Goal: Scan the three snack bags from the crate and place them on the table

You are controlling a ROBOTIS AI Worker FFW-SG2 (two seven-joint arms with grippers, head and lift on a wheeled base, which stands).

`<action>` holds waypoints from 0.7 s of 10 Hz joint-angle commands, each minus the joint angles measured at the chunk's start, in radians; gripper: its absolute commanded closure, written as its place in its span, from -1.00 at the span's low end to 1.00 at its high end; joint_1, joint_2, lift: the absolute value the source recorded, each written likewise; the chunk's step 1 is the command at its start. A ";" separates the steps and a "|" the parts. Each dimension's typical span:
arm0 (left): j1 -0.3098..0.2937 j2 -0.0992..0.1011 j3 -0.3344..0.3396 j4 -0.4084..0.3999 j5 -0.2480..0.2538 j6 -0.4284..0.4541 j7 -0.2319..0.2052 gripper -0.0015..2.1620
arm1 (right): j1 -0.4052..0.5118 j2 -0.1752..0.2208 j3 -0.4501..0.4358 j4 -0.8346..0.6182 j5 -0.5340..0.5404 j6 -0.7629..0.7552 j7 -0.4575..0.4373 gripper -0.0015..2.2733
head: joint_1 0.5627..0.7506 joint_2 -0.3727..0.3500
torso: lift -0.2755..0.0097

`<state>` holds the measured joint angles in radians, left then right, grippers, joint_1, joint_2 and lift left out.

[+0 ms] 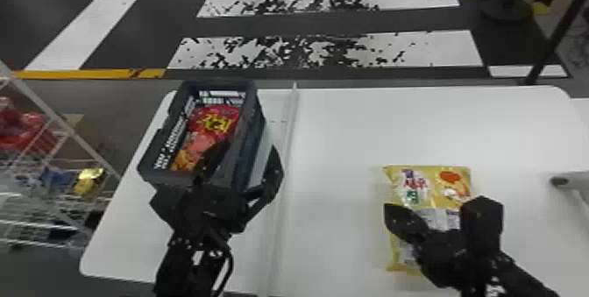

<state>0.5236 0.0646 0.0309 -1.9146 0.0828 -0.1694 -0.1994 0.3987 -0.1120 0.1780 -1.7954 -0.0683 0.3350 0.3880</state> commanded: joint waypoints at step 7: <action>-0.010 0.006 -0.012 0.025 0.000 0.000 0.000 -0.93 | -0.031 -0.025 -0.018 0.045 0.036 0.075 0.020 0.99 | 0.41 0.52 | 0.50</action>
<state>0.5144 0.0705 0.0198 -1.8921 0.0828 -0.1689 -0.1994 0.3685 -0.1343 0.1705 -1.7512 -0.0331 0.4076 0.4080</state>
